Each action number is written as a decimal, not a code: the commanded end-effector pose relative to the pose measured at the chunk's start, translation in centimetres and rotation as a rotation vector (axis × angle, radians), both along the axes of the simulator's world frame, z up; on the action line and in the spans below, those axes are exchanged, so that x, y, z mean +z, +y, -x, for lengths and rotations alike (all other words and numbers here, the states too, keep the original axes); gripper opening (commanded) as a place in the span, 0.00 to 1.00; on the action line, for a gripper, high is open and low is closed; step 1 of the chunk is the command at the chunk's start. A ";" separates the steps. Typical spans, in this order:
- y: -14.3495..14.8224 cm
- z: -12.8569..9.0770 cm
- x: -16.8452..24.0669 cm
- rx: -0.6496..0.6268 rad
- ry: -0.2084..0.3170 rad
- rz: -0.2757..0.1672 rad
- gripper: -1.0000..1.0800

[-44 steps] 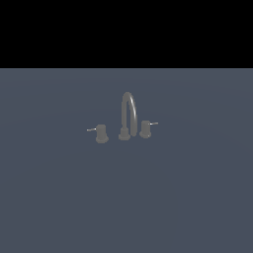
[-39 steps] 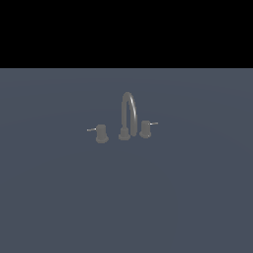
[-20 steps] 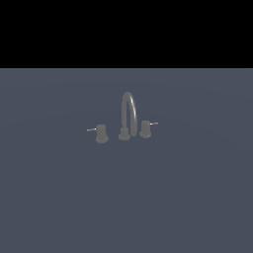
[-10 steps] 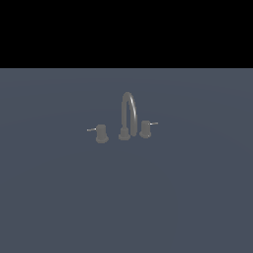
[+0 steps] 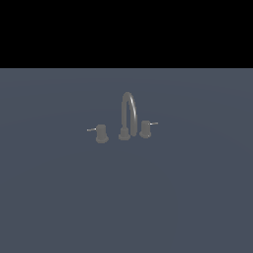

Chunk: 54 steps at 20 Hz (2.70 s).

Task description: Turn on the faucet by rotating a designated handle.

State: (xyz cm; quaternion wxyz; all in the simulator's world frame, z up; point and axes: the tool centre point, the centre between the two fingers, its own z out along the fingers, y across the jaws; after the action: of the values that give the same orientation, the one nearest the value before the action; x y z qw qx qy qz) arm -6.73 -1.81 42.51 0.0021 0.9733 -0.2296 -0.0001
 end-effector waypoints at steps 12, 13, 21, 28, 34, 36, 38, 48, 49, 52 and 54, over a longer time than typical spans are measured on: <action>-2.7 -9.9 -9.0 -0.296 -0.002 -0.001 0.00; -2.9 -10.5 -9.8 -0.318 -0.002 -0.001 0.00; -4.7 -15.0 -16.9 -0.492 -0.002 -0.002 0.00; -6.3 -18.0 -23.9 -0.645 -0.002 -0.002 0.00; -7.6 -19.6 -29.7 -0.765 -0.003 -0.003 0.00; -7.9 -19.9 -31.3 -0.796 -0.003 -0.003 0.00; -8.2 -20.1 -32.7 -0.823 -0.003 -0.003 0.00; -8.8 -20.5 -36.2 -0.889 -0.003 -0.003 0.00; -8.8 -20.5 -36.2 -0.890 -0.003 -0.003 0.00; -8.8 -20.5 -36.2 -0.890 -0.003 -0.003 0.00; -9.0 -20.2 -36.2 -0.890 -0.002 -0.003 0.00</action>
State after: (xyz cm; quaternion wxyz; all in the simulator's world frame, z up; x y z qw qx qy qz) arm 13.65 -10.67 6.28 0.0002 0.7800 -0.6258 -0.0004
